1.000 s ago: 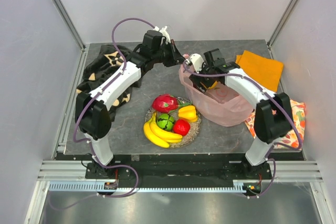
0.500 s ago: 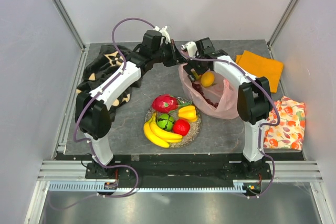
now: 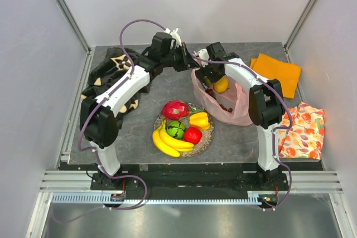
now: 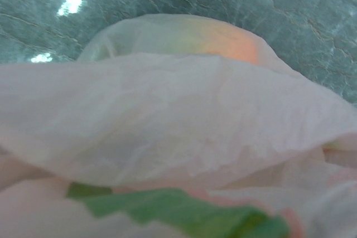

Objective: Take the fake fruits out of the plastic bag
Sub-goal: Take out the fake fruit from the plastic bag.

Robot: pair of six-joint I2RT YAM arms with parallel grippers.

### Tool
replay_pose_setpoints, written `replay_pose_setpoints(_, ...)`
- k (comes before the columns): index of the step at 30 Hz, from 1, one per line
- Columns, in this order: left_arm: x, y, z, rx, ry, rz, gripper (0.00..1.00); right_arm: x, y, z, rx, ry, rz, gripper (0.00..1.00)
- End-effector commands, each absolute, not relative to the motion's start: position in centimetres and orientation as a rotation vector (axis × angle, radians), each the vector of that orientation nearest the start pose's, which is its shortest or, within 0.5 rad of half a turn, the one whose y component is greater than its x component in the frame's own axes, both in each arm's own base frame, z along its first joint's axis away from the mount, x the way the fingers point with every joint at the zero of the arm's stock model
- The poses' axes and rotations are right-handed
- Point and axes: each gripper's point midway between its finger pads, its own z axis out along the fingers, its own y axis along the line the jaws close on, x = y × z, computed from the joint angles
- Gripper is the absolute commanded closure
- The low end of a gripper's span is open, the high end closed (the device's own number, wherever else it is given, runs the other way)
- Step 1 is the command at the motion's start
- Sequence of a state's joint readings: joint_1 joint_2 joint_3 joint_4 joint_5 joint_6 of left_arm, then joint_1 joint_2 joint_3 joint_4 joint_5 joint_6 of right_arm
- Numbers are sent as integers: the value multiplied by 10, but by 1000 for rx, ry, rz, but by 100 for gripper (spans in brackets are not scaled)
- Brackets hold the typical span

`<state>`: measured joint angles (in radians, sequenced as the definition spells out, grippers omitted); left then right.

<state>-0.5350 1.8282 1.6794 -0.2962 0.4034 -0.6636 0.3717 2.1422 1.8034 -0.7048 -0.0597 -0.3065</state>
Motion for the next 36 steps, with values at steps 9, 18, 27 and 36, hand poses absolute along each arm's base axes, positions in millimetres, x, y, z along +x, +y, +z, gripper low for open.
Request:
replay_pose_setpoints(9,401,-356,279,234,2108,-1166,99,472,134,87,-833,2480,-165,2)
replay_pose_setpoints(18,402,-356,276,230,2113,-1165,98,454,117,76,-896,2519,-216,3)
replay_pose_setpoints(27,404,-356,276,227,2112,-1158,98,444,110,71,-949,2563,-182,38)
replay_pose_setpoints(36,409,-358,287,215,2088,-1166,99,428,129,126,-983,2471,9,55)
